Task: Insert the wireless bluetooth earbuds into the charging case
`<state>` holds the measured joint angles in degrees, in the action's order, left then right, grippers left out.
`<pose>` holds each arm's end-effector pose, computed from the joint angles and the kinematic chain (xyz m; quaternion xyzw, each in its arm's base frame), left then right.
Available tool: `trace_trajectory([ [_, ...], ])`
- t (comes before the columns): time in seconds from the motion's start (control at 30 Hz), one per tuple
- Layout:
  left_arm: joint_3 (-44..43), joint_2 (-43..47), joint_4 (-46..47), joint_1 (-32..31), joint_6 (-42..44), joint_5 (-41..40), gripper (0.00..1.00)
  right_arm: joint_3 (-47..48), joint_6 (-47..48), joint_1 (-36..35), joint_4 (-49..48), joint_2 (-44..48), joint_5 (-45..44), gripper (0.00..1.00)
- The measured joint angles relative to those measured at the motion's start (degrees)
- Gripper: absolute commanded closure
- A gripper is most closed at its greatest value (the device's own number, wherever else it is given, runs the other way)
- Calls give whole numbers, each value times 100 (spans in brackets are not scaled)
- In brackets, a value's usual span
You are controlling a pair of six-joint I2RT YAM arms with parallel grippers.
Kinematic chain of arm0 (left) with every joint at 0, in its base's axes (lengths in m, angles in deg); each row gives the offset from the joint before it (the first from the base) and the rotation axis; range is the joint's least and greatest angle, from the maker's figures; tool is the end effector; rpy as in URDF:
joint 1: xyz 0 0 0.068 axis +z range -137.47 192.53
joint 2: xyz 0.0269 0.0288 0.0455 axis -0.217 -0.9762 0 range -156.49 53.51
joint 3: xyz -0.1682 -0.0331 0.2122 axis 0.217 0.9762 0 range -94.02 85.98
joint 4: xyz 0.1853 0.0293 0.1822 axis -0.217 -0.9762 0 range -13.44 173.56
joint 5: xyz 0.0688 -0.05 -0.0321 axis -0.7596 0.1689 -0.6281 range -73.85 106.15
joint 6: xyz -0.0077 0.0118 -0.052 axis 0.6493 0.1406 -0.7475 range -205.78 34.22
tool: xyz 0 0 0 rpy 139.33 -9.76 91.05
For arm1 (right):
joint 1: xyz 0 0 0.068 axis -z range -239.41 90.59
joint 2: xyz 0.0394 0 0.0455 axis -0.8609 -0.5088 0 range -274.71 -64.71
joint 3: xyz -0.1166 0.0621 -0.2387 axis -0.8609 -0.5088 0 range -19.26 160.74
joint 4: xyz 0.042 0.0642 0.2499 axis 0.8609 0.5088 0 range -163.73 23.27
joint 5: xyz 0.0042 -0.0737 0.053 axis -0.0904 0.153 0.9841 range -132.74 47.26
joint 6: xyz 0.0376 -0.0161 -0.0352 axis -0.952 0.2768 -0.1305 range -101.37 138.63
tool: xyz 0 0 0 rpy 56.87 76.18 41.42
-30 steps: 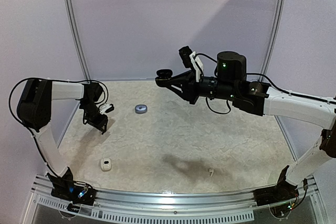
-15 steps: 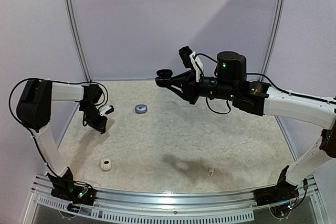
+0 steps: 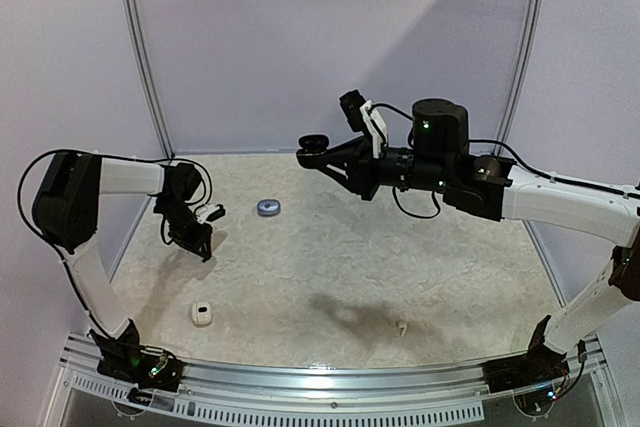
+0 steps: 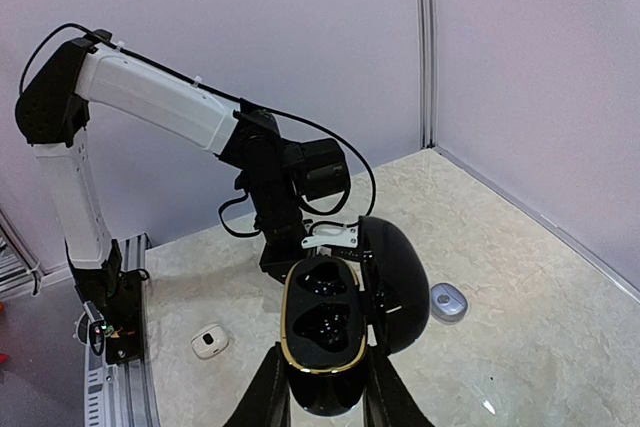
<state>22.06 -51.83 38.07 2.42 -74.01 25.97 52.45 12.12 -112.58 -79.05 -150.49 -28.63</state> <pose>0.3132 -0.0620 0.1421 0.1913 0.9774 -0.0852 0.0281 0.2089 0.2934 0.3589 -0.3717 0.6600 0.4024 0.5141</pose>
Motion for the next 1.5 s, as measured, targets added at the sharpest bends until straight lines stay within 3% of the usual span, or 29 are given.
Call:
trace_trajectory([
  [0.3,-651,-310,-374,-1261,-409,590,97,-2,13,0,133,17,-31,100],
  [0.53,-1620,-1193,-358,-2597,-787,857,97,-170,13,0,197,380,-240,100],
  [0.73,-2358,-1681,-339,-3298,-1016,942,95,-437,11,0,269,817,-442,100],
  [0.83,-2520,-1814,-339,-3462,-1062,946,74,-581,11,0,291,999,-531,100],
  [0.97,-2605,-1847,-361,-3501,-1113,1019,32,-704,13,0,345,1178,-645,100],
  [1.03,-2638,-1832,-363,-3504,-1099,1082,15,-726,15,0,345,1207,-664,100],
  [1.1,-2643,-1757,-369,-3506,-1051,1130,11,-734,20,0,345,1211,-675,100],
  [1.27,-2546,-1176,-592,-3471,-695,1156,11,-765,66,0,308,1211,-675,100],
  [1.4,-2269,63,-863,-3263,-151,1436,13,-750,129,0,116,1185,-623,100],
  [1.5,-1934,1176,-1040,-2653,374,1947,11,-597,170,0,37,1023,-420,100],
])
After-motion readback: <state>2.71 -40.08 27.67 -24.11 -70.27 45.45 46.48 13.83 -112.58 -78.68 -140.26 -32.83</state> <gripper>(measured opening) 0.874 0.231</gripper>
